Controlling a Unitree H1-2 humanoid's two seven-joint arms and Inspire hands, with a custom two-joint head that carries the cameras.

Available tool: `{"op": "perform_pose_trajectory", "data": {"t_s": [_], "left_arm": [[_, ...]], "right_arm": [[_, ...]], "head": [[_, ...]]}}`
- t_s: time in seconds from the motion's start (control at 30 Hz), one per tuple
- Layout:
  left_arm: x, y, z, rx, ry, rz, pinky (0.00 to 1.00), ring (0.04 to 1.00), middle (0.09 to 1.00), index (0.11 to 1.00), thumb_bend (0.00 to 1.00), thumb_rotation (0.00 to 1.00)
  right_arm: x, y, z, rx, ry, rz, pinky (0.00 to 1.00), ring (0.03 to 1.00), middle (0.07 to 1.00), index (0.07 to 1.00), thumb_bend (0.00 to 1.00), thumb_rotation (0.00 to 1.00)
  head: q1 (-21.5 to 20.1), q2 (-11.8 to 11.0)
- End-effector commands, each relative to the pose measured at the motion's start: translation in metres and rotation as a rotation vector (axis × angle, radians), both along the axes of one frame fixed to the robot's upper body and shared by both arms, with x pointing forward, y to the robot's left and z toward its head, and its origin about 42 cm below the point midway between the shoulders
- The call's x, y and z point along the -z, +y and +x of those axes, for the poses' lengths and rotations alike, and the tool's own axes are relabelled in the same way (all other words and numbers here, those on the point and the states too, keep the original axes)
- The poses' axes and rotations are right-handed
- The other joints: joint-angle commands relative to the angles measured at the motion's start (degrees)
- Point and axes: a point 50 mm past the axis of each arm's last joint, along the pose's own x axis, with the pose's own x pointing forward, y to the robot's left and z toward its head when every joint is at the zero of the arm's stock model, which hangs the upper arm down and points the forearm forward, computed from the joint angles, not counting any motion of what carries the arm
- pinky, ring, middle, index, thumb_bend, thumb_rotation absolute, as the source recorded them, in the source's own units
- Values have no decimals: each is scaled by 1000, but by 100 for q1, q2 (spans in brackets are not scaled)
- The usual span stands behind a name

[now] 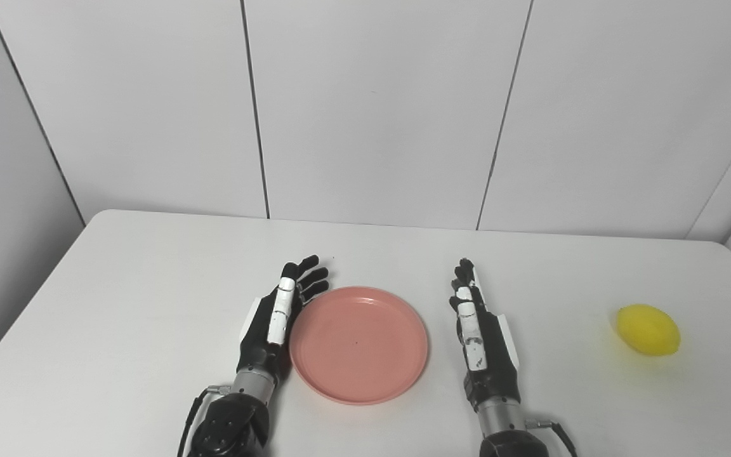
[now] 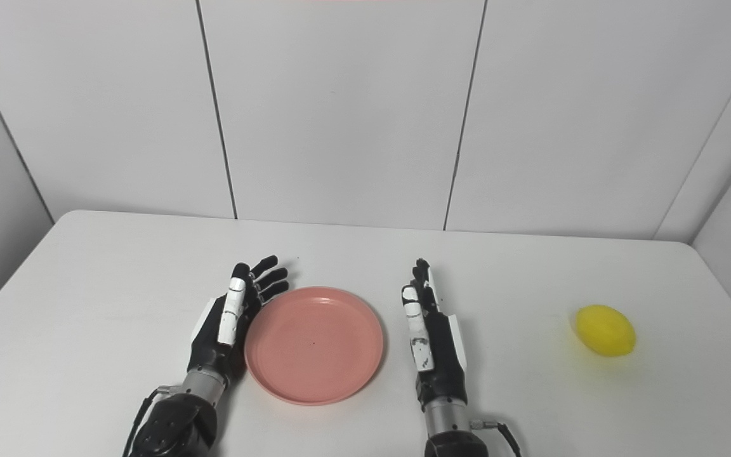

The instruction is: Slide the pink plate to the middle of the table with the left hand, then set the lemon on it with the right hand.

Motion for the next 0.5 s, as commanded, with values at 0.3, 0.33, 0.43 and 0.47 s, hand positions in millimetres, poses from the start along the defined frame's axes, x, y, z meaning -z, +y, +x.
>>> {"op": "perform_pose_trajectory", "data": {"t_s": [0.3,0.33,0.43,0.47], "left_arm": [[-5,-18,-5,23,-31,-6,823,838,839,824,679,1000],[-5,-18,-6,31,-28,-7,827,841,842,827,676,1000],[-4,-21,-8,53,-21,3,848,864,862,852,677,1000],[-4,-22,-8,59,-21,11,851,868,865,856,678,1000]], "right_arm": [[-23,2,3,0,-81,25,1000,1000,1000,1000,713,1000],[-23,2,3,0,-82,24,1000,1000,1000,1000,711,1000],[-23,2,3,-1,-79,24,1000,1000,1000,1000,707,1000],[-23,2,3,-3,-79,22,1000,1000,1000,1000,707,1000]], "head": [[26,33],[27,34],[27,33],[19,41]]}}
